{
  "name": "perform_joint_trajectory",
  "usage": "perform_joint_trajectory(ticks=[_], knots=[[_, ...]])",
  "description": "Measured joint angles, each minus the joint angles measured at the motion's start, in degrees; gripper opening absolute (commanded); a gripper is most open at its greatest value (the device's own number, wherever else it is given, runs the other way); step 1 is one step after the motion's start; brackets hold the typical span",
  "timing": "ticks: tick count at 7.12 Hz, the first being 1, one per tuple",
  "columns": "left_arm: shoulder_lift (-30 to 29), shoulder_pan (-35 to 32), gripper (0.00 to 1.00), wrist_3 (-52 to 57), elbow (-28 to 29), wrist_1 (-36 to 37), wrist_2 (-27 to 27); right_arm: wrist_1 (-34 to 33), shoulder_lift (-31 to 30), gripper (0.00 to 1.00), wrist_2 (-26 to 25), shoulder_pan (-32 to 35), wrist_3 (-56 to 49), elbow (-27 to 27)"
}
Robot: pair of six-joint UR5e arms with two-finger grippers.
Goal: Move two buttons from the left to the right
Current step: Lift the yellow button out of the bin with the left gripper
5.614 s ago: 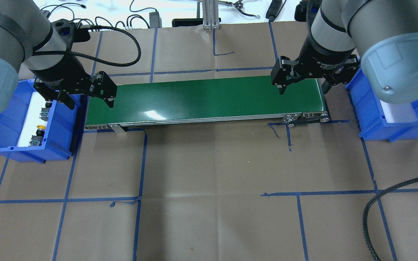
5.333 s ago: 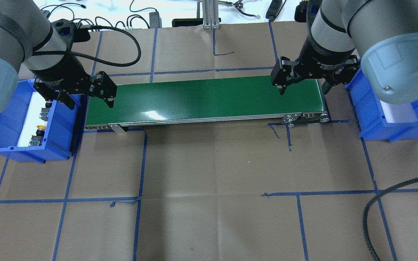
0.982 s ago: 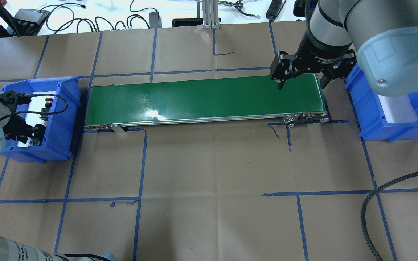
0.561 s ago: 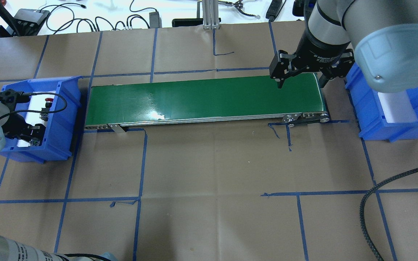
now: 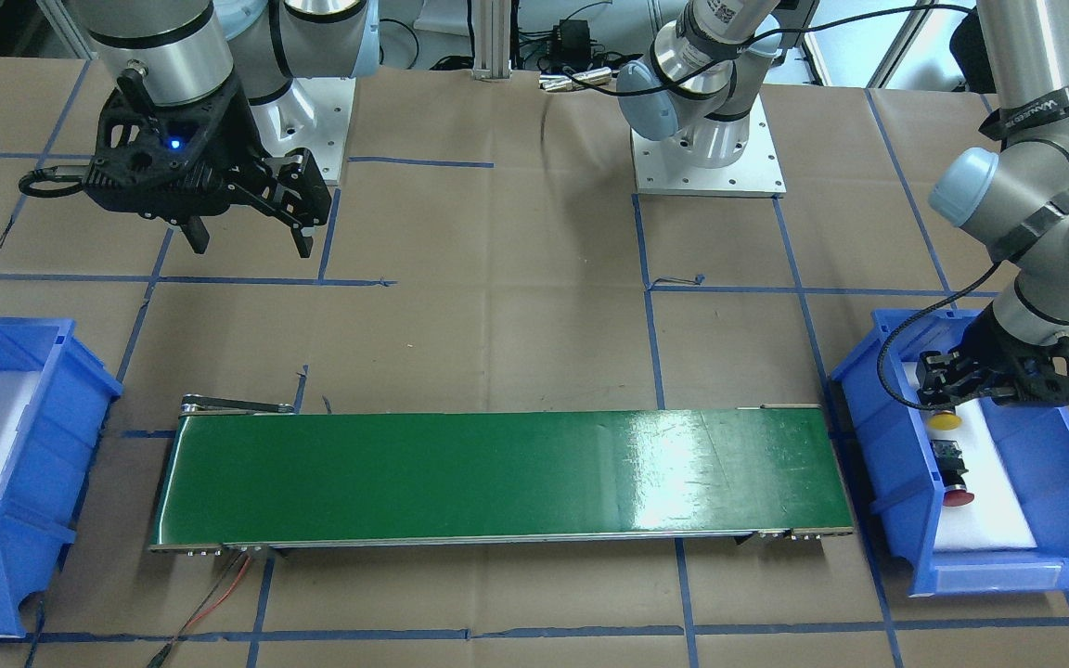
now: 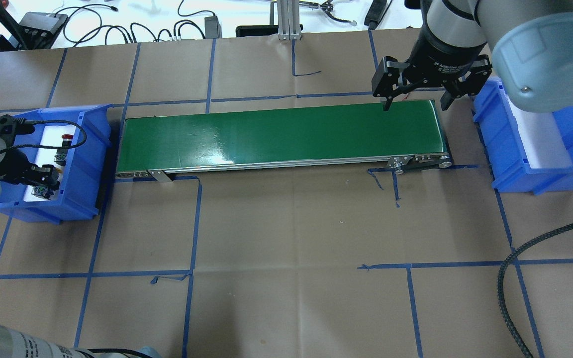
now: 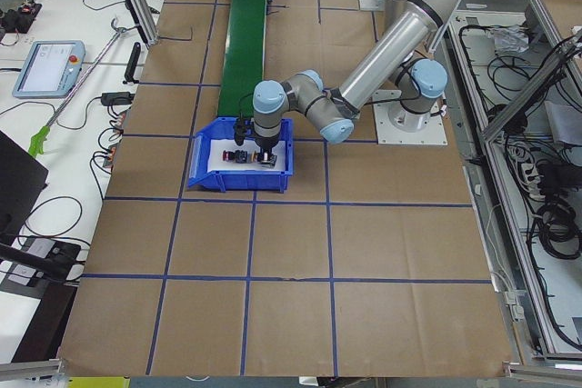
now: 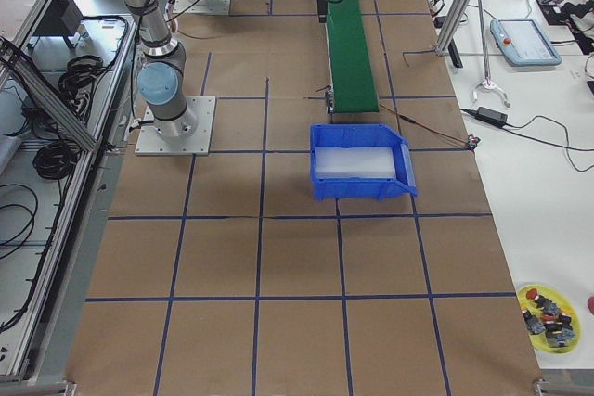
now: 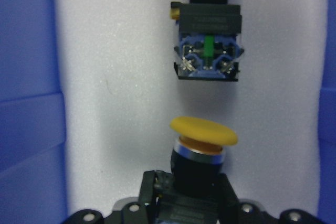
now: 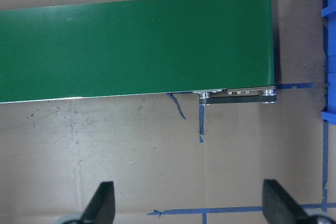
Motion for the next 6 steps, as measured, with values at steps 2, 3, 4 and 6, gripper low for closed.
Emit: perform_joint_trajectory(ticks=[2,3,4,6], knots=[[1.27,-0.03,0.07,0.11,5.59,-7.03,0.13,0.06,0.51,1.0,0.11,-0.26,-0.08,-0.79],[2.58,-0.06,0.07,0.08,9.25,-12.73,0.22,0.09,0.95,1.0,0.21,-0.27,-0.09,-1.18],[4.01,-0.15,0.06,-0.12,12.87,-18.49,0.28,0.16,1.26,1.0,0.26,-0.25,-0.1,-1.51],[5.82,-0.73,0.06,-1.55,18.8,-27.43,0.28,0.27,1.44,1.0,0.28,-0.22,-0.1,-1.78]])
